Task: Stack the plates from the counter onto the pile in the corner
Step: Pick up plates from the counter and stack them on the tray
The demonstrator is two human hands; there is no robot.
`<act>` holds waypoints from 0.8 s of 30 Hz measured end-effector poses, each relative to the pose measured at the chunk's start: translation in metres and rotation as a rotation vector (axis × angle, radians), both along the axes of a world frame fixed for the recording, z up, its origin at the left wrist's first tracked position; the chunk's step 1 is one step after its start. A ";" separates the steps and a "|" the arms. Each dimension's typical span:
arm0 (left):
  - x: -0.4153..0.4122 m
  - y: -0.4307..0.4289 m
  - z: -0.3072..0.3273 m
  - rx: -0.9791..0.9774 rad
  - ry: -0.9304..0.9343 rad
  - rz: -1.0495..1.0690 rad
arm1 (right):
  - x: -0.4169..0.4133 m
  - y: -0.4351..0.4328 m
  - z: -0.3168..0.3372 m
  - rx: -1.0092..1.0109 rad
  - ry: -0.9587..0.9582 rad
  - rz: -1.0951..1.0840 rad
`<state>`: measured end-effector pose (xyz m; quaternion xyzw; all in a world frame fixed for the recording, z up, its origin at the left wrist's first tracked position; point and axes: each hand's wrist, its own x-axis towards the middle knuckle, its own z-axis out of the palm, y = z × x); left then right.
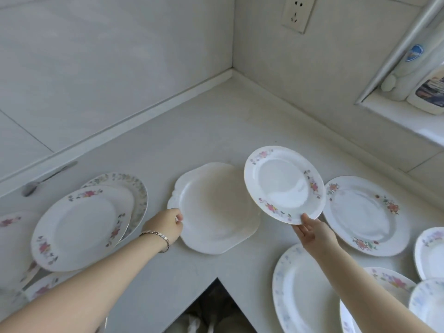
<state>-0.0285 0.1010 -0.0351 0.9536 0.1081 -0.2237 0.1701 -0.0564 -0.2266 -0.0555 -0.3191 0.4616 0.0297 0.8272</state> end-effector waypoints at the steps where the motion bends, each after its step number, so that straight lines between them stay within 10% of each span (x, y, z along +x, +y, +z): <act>1: -0.001 0.008 0.001 -0.012 -0.003 0.019 | 0.000 0.010 0.001 -0.001 -0.006 0.045; 24: -0.008 0.076 -0.006 -0.116 -0.003 0.195 | 0.008 0.124 -0.016 -0.608 0.298 0.774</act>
